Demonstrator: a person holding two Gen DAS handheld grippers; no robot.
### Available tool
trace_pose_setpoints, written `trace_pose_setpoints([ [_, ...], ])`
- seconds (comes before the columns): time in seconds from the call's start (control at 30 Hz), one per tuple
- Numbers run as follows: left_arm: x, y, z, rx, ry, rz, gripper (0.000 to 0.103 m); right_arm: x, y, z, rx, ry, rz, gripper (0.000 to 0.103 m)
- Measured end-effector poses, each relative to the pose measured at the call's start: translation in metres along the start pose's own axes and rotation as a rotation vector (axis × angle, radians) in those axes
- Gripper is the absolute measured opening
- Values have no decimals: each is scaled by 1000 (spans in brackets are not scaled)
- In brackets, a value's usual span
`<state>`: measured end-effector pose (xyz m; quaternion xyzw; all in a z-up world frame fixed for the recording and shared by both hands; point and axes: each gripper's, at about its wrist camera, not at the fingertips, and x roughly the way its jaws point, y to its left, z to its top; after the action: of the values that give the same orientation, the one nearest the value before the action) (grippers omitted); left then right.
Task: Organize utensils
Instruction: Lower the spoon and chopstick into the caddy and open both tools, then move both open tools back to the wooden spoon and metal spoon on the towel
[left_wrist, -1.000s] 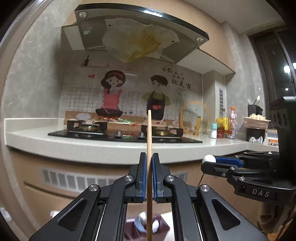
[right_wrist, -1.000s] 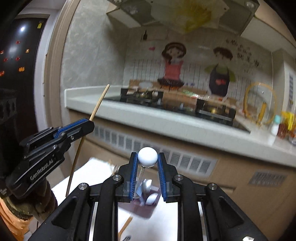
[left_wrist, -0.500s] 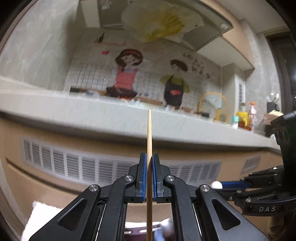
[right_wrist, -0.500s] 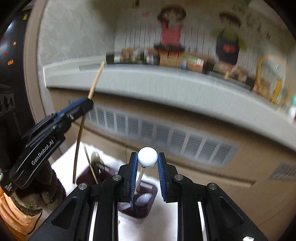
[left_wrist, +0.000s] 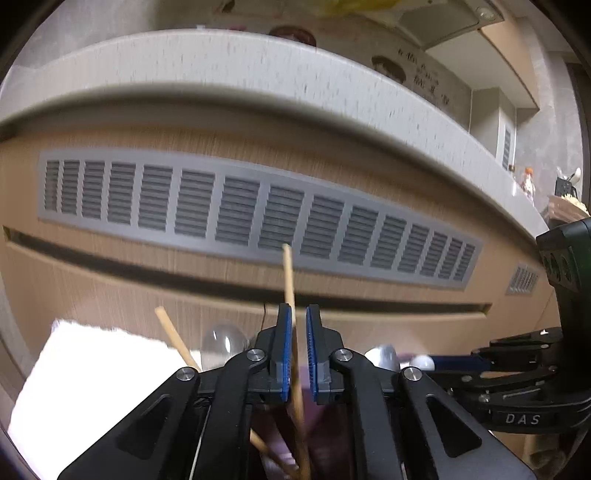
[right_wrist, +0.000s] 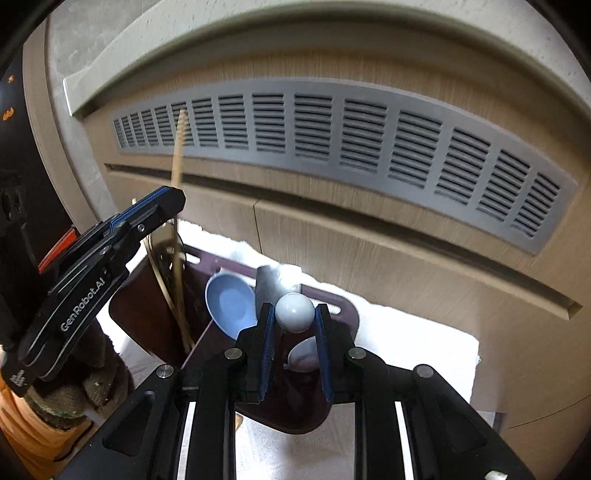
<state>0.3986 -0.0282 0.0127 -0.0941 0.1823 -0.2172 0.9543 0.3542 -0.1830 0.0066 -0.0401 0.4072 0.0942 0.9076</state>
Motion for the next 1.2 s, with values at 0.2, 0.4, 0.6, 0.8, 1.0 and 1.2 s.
trace_pose_setpoints([
  [0.2,-23,0,0,-30,24,22,54,-7,-2,-10,49,-35,-28,27],
  [0.4,-62,-1,-4,-44,97,44,74,-40,-1,-32,50,-114,-98,50],
  [0.6,-90,-12,-33,23,243,110,86,-54,11,-77,6,-60,-124,57],
  [0.8,-118,-25,-74,78,327,119,87,-53,38,-130,-62,1,-156,86],
  [1.0,-147,-5,-92,8,358,199,91,-57,69,-173,-50,63,-111,91],
  [1.2,-162,8,-95,-55,361,229,91,-69,112,-211,-79,107,-12,91],
])
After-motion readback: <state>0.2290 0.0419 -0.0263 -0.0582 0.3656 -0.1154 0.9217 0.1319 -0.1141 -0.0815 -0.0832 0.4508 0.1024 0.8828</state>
